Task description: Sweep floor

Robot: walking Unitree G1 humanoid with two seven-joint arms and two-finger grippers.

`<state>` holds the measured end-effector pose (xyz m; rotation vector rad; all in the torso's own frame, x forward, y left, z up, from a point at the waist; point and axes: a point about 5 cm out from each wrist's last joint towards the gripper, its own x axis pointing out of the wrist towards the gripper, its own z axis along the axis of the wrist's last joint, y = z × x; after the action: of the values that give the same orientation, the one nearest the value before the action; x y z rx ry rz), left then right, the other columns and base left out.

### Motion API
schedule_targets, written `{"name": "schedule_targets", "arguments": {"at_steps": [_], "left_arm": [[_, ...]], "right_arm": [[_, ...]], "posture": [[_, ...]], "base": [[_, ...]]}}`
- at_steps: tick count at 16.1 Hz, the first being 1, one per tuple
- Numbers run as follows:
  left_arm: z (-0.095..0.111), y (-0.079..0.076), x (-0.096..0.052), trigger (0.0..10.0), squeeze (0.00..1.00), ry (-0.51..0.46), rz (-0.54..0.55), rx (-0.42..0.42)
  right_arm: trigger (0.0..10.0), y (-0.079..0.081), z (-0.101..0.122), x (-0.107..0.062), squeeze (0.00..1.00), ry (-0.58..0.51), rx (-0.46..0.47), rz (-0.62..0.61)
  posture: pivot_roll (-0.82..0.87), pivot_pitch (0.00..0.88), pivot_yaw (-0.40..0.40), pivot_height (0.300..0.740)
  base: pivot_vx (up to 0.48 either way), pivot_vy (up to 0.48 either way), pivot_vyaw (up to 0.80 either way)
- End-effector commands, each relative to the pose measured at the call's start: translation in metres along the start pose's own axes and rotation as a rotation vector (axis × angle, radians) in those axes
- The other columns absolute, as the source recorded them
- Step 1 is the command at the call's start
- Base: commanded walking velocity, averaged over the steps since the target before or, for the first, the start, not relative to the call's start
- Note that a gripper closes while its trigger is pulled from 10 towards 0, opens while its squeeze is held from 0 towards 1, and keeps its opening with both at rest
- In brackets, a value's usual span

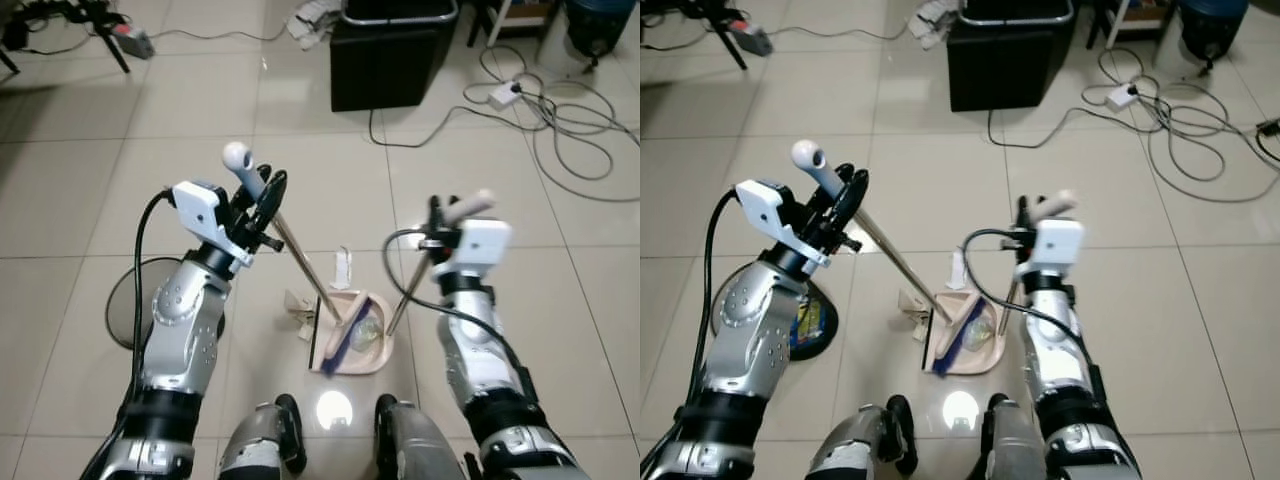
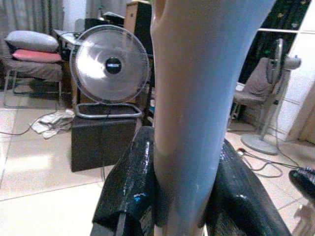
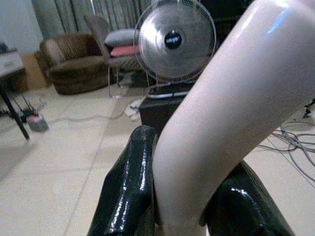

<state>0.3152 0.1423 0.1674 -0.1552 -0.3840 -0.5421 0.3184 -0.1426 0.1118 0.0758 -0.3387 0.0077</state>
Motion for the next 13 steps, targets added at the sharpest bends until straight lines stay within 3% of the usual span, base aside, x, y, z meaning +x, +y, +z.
{"name": "schedule_targets", "arguments": {"at_steps": [1,3,6,11,13], "left_arm": [[0.008,0.004,0.006,10.0,0.00,-0.033,-0.020,-0.003],[0.015,0.013,0.012,10.0,0.00,-0.049,-0.016,0.020],[0.033,0.043,0.019,10.0,0.00,-0.080,0.063,0.122],[0.054,0.082,0.012,10.0,0.00,-0.129,0.226,0.206],[0.055,0.087,0.010,10.0,0.00,-0.130,0.248,0.227]], "right_arm": [[10.0,-0.001,0.009,0.001,0.00,-0.049,0.042,-0.005],[10.0,-0.004,0.011,0.000,0.00,-0.057,0.048,-0.007],[10.0,-0.012,0.017,-0.002,0.00,-0.081,0.075,-0.023],[10.0,-0.020,0.028,-0.010,0.00,-0.114,0.124,0.006],[10.0,-0.024,0.030,-0.010,0.00,-0.115,0.136,-0.004]], "posture": [[-0.04,0.132,0.065,0.740],[-0.04,0.122,0.069,0.740],[-0.06,0.097,0.078,0.740],[-0.06,0.067,0.080,0.740],[-0.06,0.058,0.079,0.740]], "base": [[0.000,0.000,0.00],[0.000,0.000,0.00],[0.000,0.000,0.00],[0.000,0.000,0.00],[0.000,0.000,0.00]]}}
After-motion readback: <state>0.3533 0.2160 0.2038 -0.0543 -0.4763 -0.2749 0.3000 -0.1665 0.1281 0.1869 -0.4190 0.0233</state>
